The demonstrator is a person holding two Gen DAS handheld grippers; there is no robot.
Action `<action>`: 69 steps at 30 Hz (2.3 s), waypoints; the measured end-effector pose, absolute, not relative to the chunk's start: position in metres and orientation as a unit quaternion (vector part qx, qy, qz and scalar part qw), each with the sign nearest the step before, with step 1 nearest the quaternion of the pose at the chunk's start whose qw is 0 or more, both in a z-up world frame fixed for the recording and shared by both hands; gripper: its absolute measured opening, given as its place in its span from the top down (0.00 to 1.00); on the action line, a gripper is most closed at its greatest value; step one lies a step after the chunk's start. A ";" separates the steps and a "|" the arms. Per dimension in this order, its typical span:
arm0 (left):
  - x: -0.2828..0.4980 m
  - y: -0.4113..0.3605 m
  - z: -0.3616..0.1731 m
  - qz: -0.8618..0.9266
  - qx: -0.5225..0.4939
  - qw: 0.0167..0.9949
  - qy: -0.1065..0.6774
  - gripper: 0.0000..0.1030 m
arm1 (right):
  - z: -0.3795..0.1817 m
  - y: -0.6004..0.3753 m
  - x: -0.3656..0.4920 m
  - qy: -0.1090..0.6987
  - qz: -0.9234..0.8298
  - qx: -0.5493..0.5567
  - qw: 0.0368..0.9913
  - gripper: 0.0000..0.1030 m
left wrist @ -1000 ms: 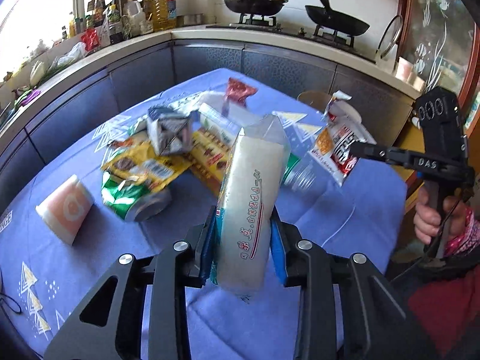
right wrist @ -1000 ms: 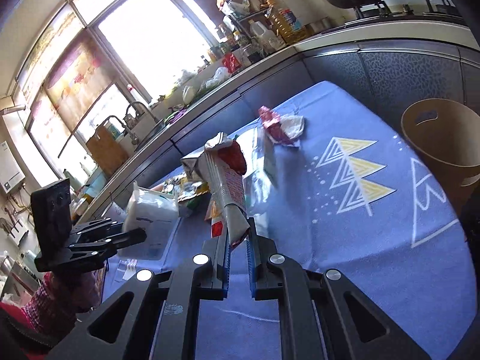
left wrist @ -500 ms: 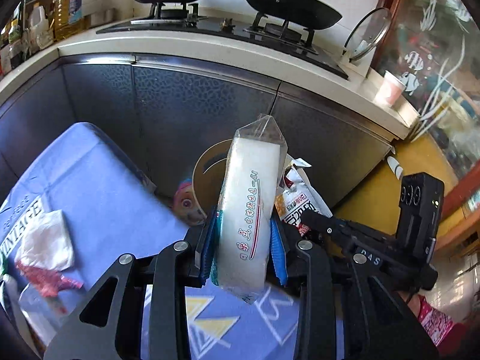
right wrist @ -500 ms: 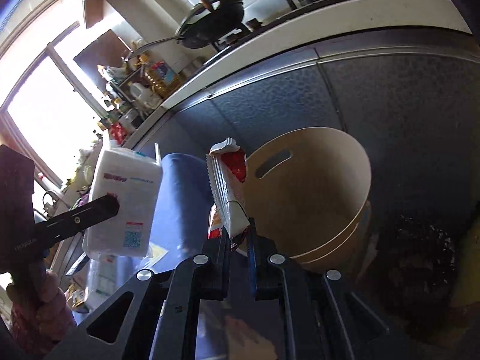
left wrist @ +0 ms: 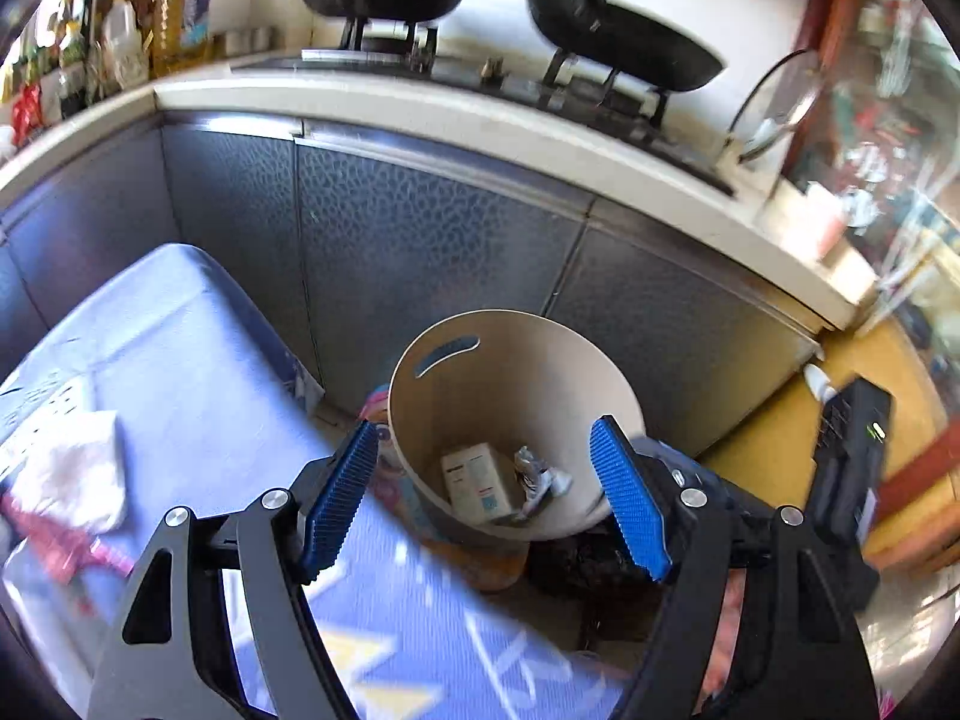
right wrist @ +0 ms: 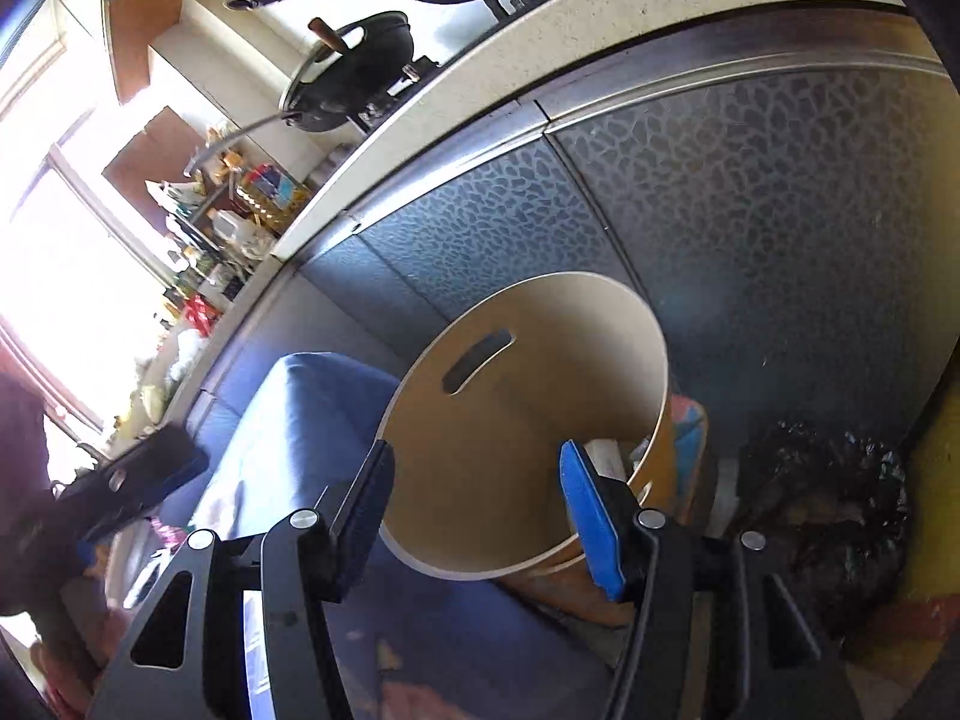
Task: Collect trash
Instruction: 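Bring both empty tools back over the table, then grasp the clear green-label bottle with the right tool while the left tool grasps the blue carton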
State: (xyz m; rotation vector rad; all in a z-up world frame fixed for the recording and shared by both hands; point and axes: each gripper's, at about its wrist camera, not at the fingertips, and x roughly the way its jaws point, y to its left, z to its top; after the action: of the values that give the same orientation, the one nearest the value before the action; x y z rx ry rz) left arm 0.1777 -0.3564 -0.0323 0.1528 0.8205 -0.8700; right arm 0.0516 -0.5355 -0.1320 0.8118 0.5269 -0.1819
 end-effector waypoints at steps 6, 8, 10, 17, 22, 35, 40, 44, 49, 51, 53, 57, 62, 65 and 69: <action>0.115 -0.286 -0.026 -0.420 0.063 0.824 0.375 0.29 | -0.112 -0.499 0.038 0.240 -0.041 0.391 0.888 0.52; 0.098 -0.257 -0.025 -0.418 0.060 0.827 0.371 0.29 | -0.108 -0.480 0.035 0.243 -0.020 0.386 0.890 0.56; 0.083 -0.220 -0.028 -0.413 0.055 0.833 0.365 0.29 | -0.106 -0.457 0.034 0.254 0.001 0.375 0.892 0.57; 0.059 -0.099 -0.042 -0.346 0.003 0.858 0.379 0.29 | -0.100 -0.369 0.044 0.312 0.093 0.310 0.893 0.57; 0.059 -0.033 -0.062 -0.284 -0.038 0.868 0.405 0.31 | -0.103 -0.308 0.067 0.367 0.177 0.270 0.872 0.56; 0.078 0.070 -0.040 -0.168 -0.069 0.907 0.380 0.29 | -0.125 -0.252 0.112 0.438 0.194 0.250 0.841 0.43; 0.113 0.035 -0.011 -0.158 -0.014 0.921 0.355 0.10 | -0.123 -0.246 0.113 0.436 0.184 0.241 0.847 0.44; 0.154 -0.036 -0.004 -0.156 0.070 0.918 0.358 0.10 | -0.123 -0.244 0.110 0.434 0.178 0.240 0.850 0.44; 0.194 -0.087 -0.033 -0.108 0.153 0.905 0.383 0.28 | -0.123 -0.247 0.108 0.431 0.182 0.248 0.848 0.44; 0.207 -0.091 -0.045 -0.094 0.158 0.896 0.404 0.47 | -0.123 -0.249 0.108 0.429 0.184 0.250 0.848 0.44; 0.217 -0.087 -0.055 -0.086 0.144 0.890 0.423 0.51 | -0.123 -0.249 0.108 0.427 0.185 0.249 0.850 0.44; 0.217 -0.068 -0.057 -0.097 0.100 0.895 0.424 0.54 | -0.125 -0.248 0.108 0.425 0.191 0.248 0.849 0.61; 0.169 -0.035 -0.031 -0.134 0.045 0.913 0.383 0.55 | -0.115 -0.249 0.082 0.399 0.202 0.230 0.864 0.61; 0.115 -0.015 -0.018 -0.174 0.023 0.921 0.348 0.55 | -0.108 -0.251 0.047 0.376 0.208 0.188 0.883 0.61; 0.048 0.008 -0.031 -0.197 0.017 0.918 0.344 0.54 | -0.117 -0.257 0.010 0.391 0.181 0.144 0.891 0.60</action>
State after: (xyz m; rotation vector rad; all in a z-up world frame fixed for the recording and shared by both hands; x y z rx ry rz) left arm 0.0480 0.0083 -0.0307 0.0351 0.7068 -0.4059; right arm 0.0099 -0.2575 -0.1170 0.2983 0.8112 0.3751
